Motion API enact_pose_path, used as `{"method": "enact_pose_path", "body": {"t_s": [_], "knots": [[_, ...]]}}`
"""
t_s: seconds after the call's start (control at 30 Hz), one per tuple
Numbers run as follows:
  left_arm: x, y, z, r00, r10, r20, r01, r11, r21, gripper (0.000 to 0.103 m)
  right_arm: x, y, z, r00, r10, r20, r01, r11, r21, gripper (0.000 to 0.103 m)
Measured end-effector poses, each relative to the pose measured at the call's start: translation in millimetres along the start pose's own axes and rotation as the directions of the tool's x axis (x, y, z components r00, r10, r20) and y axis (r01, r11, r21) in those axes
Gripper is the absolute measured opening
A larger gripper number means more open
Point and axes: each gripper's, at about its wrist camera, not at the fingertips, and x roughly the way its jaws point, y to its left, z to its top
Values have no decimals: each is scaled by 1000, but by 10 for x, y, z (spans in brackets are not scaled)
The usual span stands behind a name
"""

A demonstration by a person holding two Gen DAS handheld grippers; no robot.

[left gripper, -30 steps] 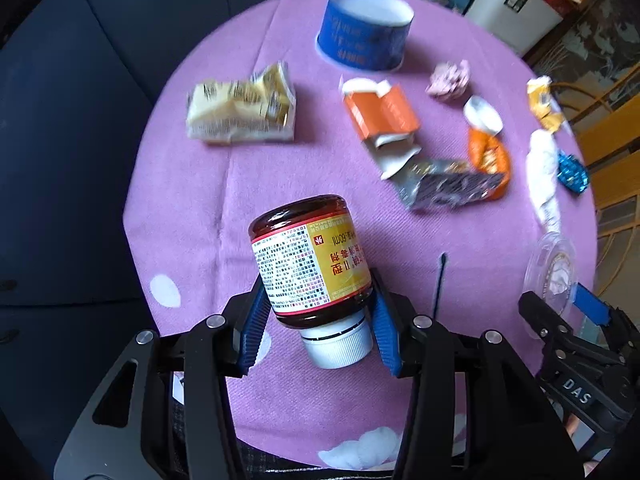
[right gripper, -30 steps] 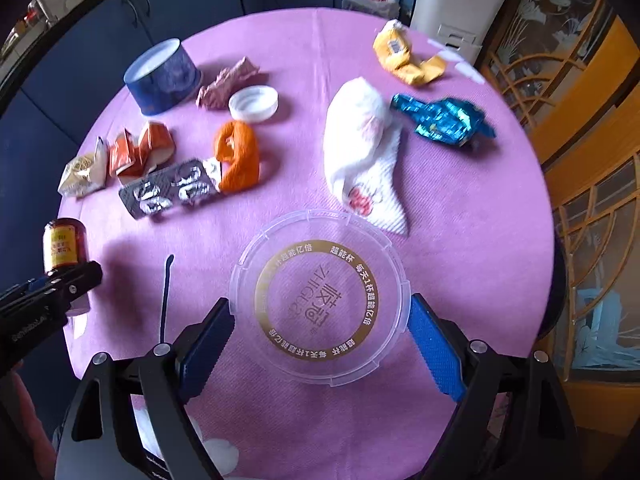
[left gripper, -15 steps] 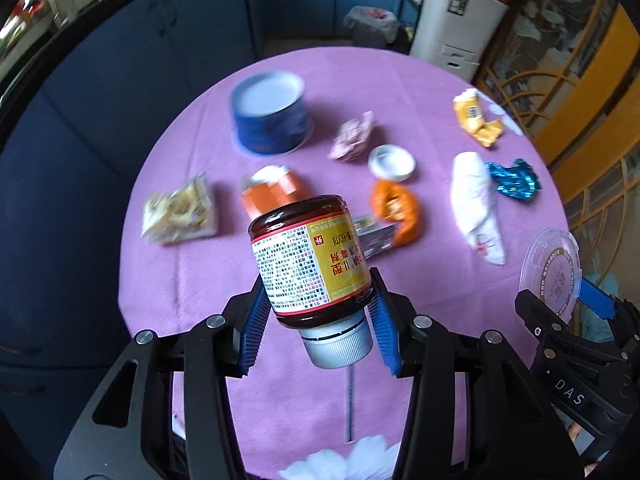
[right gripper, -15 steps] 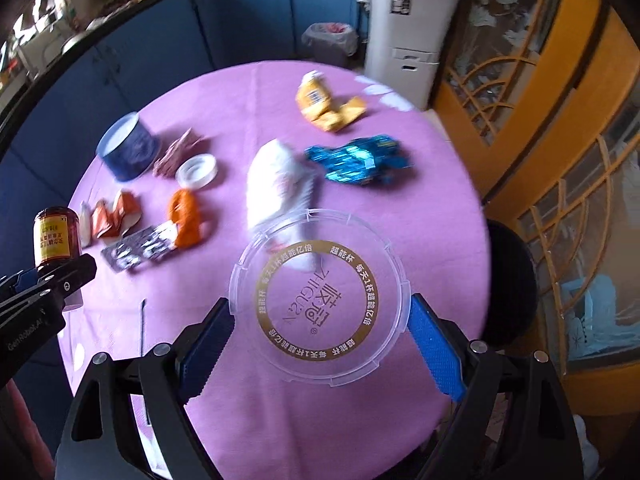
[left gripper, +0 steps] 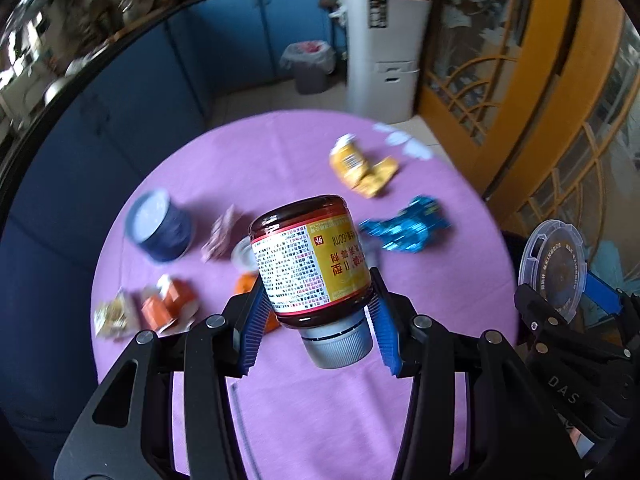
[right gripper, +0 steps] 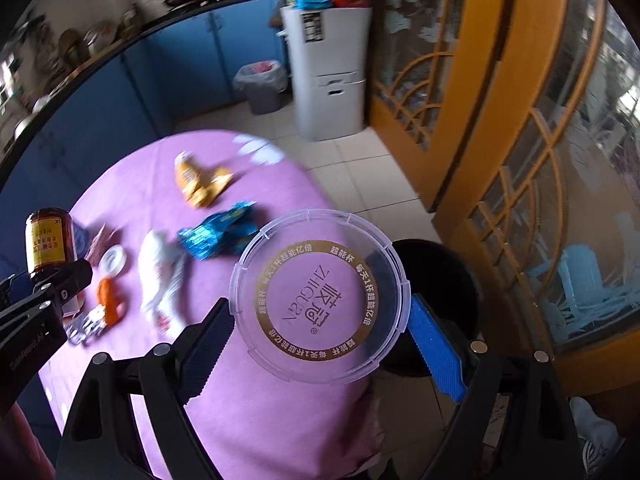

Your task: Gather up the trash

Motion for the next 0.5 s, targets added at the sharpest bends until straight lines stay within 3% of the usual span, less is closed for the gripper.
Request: {"method": "enact_pose_path", "body": {"t_s": [0.5], "knots": [[177, -1060, 451, 999, -36, 38, 30, 990, 134, 48, 246, -922, 197, 995, -94, 14, 91, 983, 158, 85]]}}
